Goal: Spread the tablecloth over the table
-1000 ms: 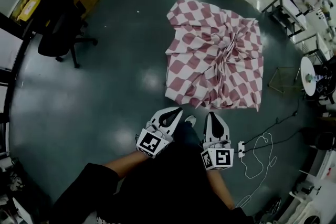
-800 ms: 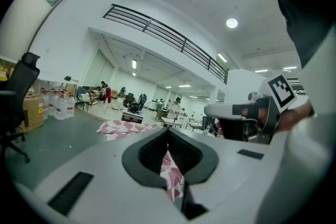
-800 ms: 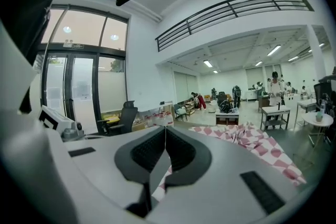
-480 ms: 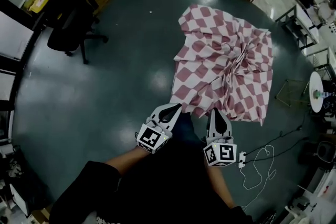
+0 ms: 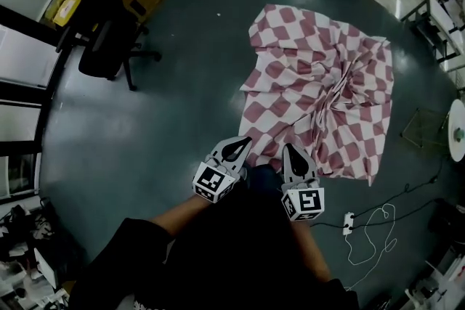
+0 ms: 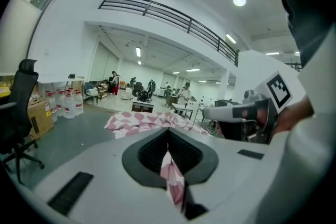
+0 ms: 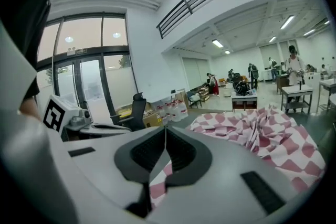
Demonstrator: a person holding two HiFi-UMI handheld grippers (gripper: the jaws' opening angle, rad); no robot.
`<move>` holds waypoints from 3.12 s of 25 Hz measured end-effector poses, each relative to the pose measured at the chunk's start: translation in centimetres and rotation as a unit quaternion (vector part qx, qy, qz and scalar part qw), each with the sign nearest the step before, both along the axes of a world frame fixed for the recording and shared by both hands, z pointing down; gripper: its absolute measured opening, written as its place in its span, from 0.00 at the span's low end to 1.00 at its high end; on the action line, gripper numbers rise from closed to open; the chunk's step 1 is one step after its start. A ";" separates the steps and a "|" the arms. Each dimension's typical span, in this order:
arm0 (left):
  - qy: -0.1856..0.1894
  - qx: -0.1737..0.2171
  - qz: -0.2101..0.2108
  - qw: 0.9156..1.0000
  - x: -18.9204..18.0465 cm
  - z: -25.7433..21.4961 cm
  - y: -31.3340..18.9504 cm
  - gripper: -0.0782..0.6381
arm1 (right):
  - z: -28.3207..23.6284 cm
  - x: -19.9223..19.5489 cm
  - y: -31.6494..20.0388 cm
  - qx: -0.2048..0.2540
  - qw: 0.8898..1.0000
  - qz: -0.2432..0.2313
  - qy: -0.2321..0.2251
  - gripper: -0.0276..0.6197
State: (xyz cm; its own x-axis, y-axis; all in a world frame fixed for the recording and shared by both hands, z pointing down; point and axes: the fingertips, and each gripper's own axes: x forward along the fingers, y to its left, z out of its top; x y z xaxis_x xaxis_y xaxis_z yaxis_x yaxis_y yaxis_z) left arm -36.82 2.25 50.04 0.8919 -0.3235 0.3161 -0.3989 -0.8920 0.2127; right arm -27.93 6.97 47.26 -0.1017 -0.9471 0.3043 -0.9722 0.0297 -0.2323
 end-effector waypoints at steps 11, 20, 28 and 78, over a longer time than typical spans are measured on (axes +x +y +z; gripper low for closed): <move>-0.079 -0.077 -0.072 0.991 2.9 9.0 -5.9 0.13 | 9.4 3.7 -5.7 -0.066 0.991 -0.120 -0.007 0.07; -0.191 -0.056 0.034 0.979 5.2 16.8 -6.9 0.13 | 15.9 5.0 -7.7 -0.140 0.985 -0.097 0.012 0.07; -0.254 -0.089 0.137 0.953 7.8 23.4 -5.3 0.13 | 23.5 3.5 -8.7 -0.244 0.955 -0.145 0.086 0.16; -0.175 -0.137 0.213 0.951 -3.6 23.0 -3.4 0.13 | 23.5 -7.6 -8.2 -0.300 0.953 -0.041 0.032 0.15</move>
State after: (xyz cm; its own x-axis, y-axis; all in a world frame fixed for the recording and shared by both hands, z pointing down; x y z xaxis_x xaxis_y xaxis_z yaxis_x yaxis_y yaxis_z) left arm -40.39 -1.18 73.06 0.7478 0.1805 0.6389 -0.1039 -0.9186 0.3812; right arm -35.54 -1.23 70.73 -0.1321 -0.5911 0.7957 -0.9849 -0.0124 -0.1727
